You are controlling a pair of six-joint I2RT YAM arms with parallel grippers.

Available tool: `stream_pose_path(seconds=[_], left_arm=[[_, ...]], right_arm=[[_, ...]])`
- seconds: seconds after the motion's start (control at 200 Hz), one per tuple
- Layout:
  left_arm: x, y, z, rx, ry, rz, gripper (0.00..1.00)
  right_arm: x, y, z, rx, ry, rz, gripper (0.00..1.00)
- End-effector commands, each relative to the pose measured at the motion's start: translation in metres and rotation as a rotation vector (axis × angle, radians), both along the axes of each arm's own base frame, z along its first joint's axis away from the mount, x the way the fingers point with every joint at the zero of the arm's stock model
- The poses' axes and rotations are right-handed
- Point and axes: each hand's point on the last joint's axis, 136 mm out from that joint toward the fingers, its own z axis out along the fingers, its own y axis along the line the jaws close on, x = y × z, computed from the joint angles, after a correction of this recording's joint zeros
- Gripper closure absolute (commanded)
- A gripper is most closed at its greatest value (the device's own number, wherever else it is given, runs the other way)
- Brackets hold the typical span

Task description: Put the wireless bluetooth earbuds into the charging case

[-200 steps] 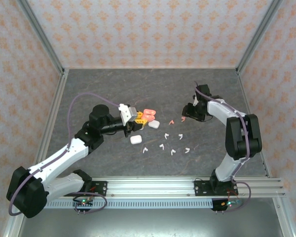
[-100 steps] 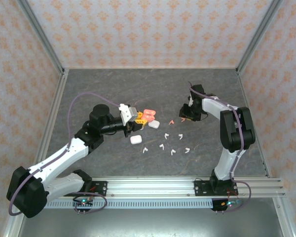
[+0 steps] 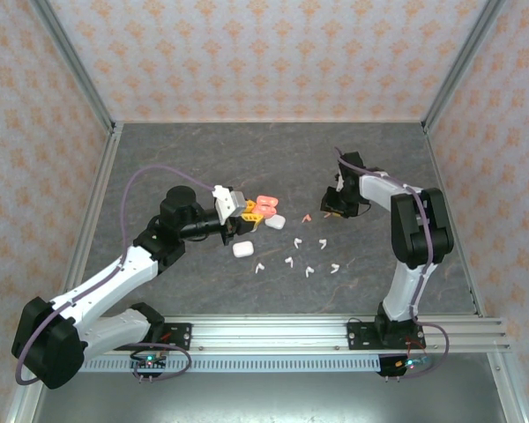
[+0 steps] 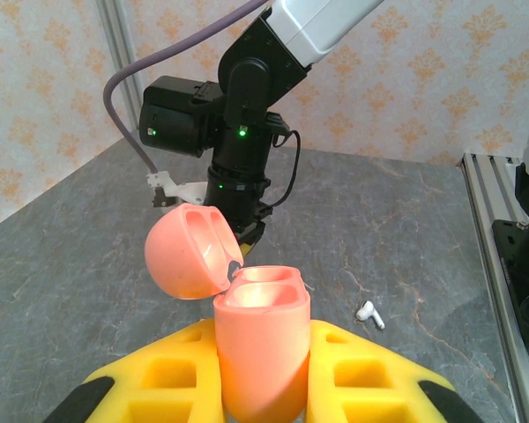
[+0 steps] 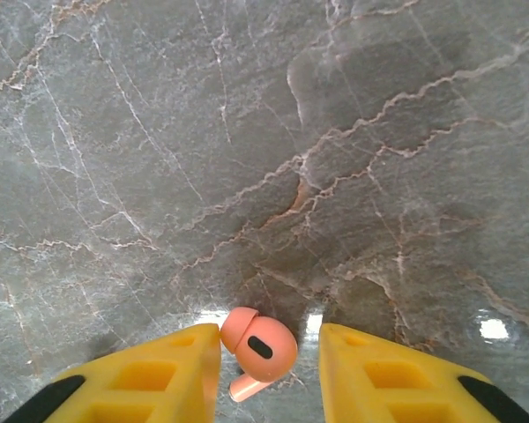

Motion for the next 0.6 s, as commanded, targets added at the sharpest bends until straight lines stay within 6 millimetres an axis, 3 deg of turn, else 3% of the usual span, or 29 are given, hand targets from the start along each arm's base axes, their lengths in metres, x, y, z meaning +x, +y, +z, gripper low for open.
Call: stream_pose_path(seconds=[0.0,0.16,0.3,0.41,0.596], left_arm=[[-0.001,-0.005,0.015,-0.015,-0.042,-0.024,1.0],[-0.002,-0.005,0.016,-0.015,-0.043,-0.024,1.0],[-0.001,-0.005,0.017,-0.023,-0.041,-0.023,1.0],[0.0,-0.006,0.021,-0.054,-0.038,-0.02,1.0],[0.001,-0.009,0.028,-0.116,-0.035,-0.023,1.0]], right_arm=[[0.0,0.001,-0.005,-0.023,0.017,0.016,0.68],[0.0,0.0,-0.004,-0.026,0.007,0.023,0.75],[0.003,0.003,0.01,-0.019,-0.058,0.04,0.79],[0.005,0.009,0.033,-0.018,-0.15,0.073,0.79],[-0.006,0.026,0.096,0.017,-0.367,0.157,0.79]])
